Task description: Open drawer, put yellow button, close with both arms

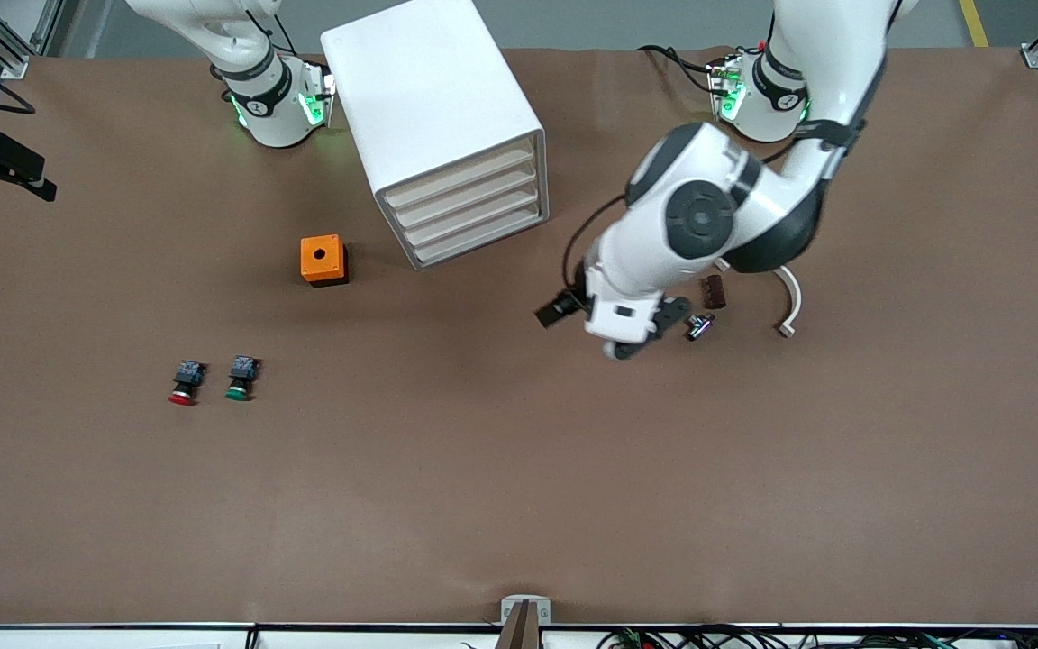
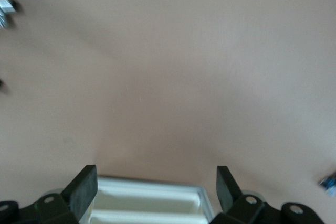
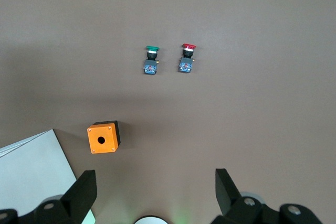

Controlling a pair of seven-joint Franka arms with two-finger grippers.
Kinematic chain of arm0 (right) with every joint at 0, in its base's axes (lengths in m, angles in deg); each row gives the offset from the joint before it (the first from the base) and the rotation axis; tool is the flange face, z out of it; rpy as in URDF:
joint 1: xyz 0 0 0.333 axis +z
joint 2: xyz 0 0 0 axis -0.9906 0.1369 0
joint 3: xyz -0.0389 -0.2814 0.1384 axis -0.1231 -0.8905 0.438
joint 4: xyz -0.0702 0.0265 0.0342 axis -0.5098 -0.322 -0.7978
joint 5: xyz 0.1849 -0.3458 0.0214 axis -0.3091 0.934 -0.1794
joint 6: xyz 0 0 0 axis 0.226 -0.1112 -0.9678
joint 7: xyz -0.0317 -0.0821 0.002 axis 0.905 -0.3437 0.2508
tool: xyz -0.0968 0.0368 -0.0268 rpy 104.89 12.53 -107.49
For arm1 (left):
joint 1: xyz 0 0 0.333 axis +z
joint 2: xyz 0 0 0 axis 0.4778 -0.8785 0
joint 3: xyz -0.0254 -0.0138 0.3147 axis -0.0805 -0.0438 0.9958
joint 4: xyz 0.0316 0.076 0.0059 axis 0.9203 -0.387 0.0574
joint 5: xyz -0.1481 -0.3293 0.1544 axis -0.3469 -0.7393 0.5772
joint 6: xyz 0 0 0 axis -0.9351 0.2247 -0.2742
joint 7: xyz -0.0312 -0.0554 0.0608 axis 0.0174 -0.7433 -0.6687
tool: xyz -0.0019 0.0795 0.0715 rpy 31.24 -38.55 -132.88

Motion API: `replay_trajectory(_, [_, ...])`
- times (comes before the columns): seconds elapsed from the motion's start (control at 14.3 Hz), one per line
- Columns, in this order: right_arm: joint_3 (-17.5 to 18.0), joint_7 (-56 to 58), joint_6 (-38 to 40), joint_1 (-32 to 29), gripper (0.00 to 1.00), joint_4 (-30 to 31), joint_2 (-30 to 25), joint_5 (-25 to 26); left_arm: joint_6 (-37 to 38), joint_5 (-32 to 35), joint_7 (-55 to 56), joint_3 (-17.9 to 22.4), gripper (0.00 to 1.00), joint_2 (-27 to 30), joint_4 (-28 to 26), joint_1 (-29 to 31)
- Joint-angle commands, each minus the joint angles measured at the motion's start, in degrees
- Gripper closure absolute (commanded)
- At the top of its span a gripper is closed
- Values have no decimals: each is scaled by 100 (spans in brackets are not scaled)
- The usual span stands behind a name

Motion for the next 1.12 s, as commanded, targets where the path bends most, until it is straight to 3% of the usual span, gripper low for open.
replay_trajectory(0.0, [17, 37, -138, -17, 0, 243, -192, 15, 74, 611, 44, -53, 0, 327, -153, 462])
replay_trajectory(0.28, [8, -42, -138, -43, 0, 330, -271, 6, 425, 693, -191, -97, 0, 591, -206, 955])
replay_trajectory(0.49, [-27, -42, -190, -52, 0, 428, -324, -3, 452, 632, -2050, -106, 0, 959, -653, 1359])
replay_trajectory(0.84, [8, -156, -199, -43, 0, 401, -315, -3, 1224, 605, -4800, -114, 0, 1750, -1295, 2343])
replay_trajectory(1.05, [17, -262, -199, -34, 0, 401, -315, -3, 1410, 675, -5633, -106, 0, 2058, -1366, 2853])
